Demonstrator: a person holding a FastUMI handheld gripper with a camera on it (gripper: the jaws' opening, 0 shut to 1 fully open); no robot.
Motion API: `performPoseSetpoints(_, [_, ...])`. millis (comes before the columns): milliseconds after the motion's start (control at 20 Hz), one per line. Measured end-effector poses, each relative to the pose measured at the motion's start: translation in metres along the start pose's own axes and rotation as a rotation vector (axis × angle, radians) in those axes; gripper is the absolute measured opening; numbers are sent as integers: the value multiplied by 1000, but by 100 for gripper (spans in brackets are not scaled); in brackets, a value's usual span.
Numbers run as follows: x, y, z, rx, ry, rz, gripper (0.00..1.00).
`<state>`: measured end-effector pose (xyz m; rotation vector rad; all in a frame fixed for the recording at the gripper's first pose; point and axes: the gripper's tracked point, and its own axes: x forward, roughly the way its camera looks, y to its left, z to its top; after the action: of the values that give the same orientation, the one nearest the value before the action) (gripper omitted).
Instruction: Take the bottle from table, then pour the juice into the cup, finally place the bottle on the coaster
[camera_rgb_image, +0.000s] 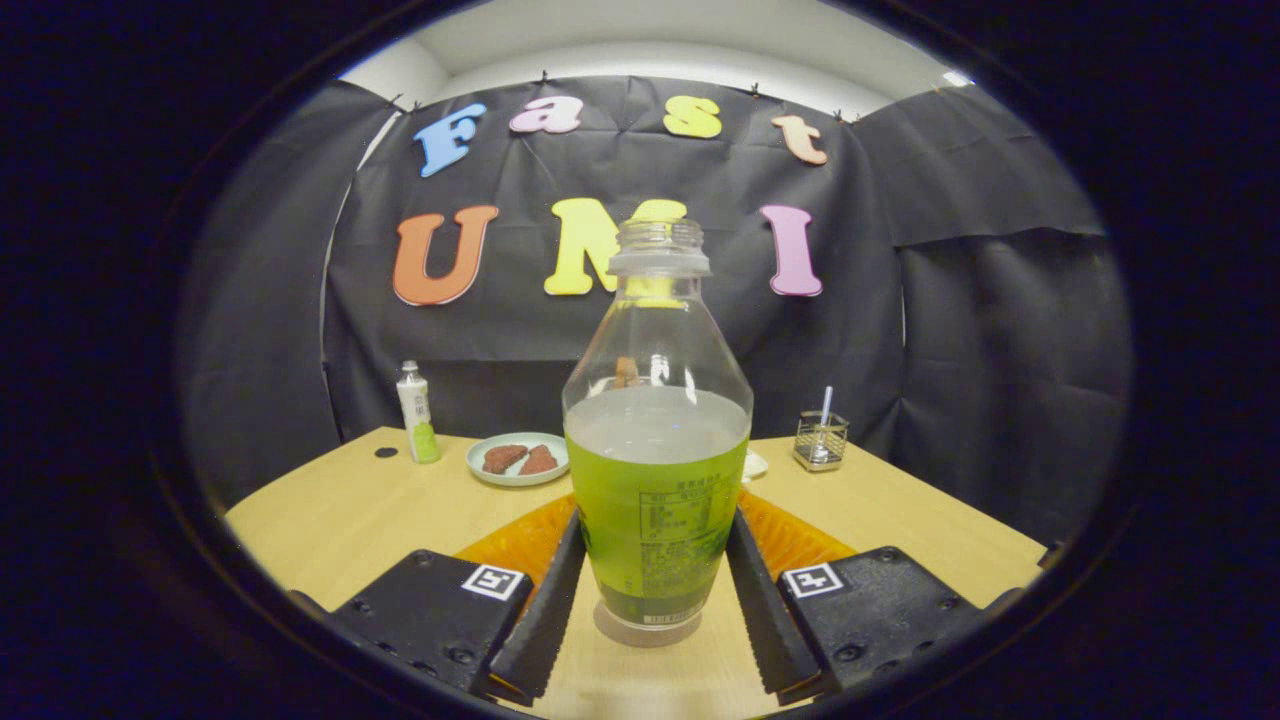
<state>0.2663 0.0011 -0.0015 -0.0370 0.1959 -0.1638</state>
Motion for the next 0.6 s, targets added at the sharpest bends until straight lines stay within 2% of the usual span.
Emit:
performPoseSetpoints(300, [49,2,-43,0,107,22,81])
performPoseSetpoints(600, [65,6,-63,-20,155,54,81])
